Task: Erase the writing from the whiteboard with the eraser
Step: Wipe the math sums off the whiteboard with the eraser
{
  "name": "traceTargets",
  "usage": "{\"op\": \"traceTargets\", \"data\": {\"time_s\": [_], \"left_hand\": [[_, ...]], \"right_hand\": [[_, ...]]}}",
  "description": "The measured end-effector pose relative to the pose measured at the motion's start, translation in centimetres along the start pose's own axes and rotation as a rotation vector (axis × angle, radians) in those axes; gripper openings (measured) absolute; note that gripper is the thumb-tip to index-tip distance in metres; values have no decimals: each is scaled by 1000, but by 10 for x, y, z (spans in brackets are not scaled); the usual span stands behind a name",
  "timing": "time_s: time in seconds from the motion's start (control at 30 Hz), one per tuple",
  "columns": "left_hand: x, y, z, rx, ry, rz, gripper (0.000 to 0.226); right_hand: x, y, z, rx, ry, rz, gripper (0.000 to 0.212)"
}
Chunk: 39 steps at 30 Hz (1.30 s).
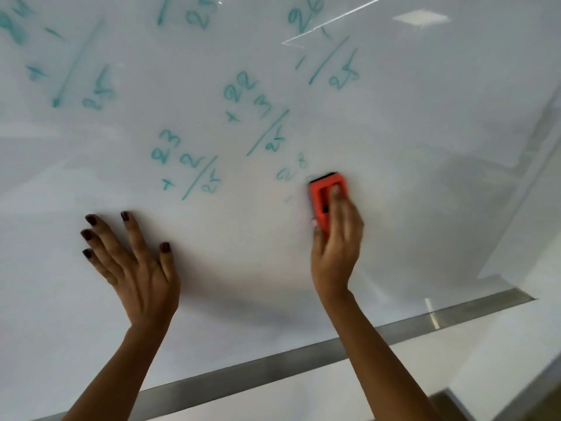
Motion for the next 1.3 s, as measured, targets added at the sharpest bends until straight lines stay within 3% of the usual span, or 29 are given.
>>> {"op": "traceTargets", "data": {"time_s": [0.07, 0.13, 0.2, 0.3, 0.33, 0.37, 0.47, 0.5, 0.57, 0.67, 0.7, 0.73, 0.87, 0.93, 1.0, 1.07, 1.1, 1.2, 1.23, 1.27, 1.3], "left_hand": [[0, 1, -1, 2, 2, 6, 61], [1, 1, -2, -2, 5, 9, 61], [1, 0, -2, -2, 7, 9, 62], [1, -1, -3, 6, 5, 4, 63], [1, -2, -3, 5, 5, -1, 63], [2, -2, -3, 3, 5, -8, 63], [2, -3, -2, 4, -6, -15, 63], [3, -4, -2, 3, -6, -13, 63], [2, -5, -1, 3, -2, -14, 64], [2, -5, 1, 7, -1, -14, 63], [2, -5, 1, 12, -7, -14, 64], [3, -5, 2, 19, -12, -15, 64], [2, -4, 3, 30, -19, -16, 65], [1, -3, 5, 22, -16, -19, 65], [1, -3, 7, -7, 3, -36, 65], [-1, -4, 9, -26, 29, -32, 64], [-4, -6, 10, -24, 42, -15, 63], [-16, -9, 13, -10, 84, 18, 63], [-22, -10, 14, -7, 95, 16, 62], [-28, -10, 15, -7, 109, 12, 62], [-34, -12, 16, -12, 126, 13, 62]], "right_hand": [[18, -18, -11, 97, -234, 394, 51], [16, -17, -11, 167, -321, 557, 58], [-1, -11, -5, 116, -181, 375, 58], [-20, -6, -2, -108, 95, -128, 50], [-21, -14, -6, -130, 114, -153, 48], [-19, -24, -10, -111, 71, -76, 46], [-8, -48, -20, 28, -216, 452, 48], [-11, -46, -19, 68, -264, 545, 52], [-26, -35, -15, 72, -176, 475, 55], [-48, -12, -7, -111, 107, -77, 51], [-48, -13, -8, -126, 140, -143, 50], [-46, -19, -10, -104, 113, -93, 48], [-25, -41, -20, 60, -209, 479, 41], [-30, -33, -16, 66, -149, 400, 42], [-40, -20, -11, -44, 19, 40, 47], [-38, -24, -15, -100, 80, -109, 48], [-34, -35, -20, -81, 37, -14, 48], [-6, -65, -39, 66, -253, 582, 58], [-5, -64, -41, 99, -289, 651, 59], [-8, -60, -40, 98, -251, 603, 57], [-18, -54, -35, 56, -153, 435, 53]]}}
Point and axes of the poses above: each hand's wrist, its own x-axis away from the middle knuckle, its own z-axis out of the back of the hand, y = z × x, the point moved 5 cm from there along -x, towards the middle knuckle, and after that the axes turned 10 degrees about -x, right-handed, at the moved point
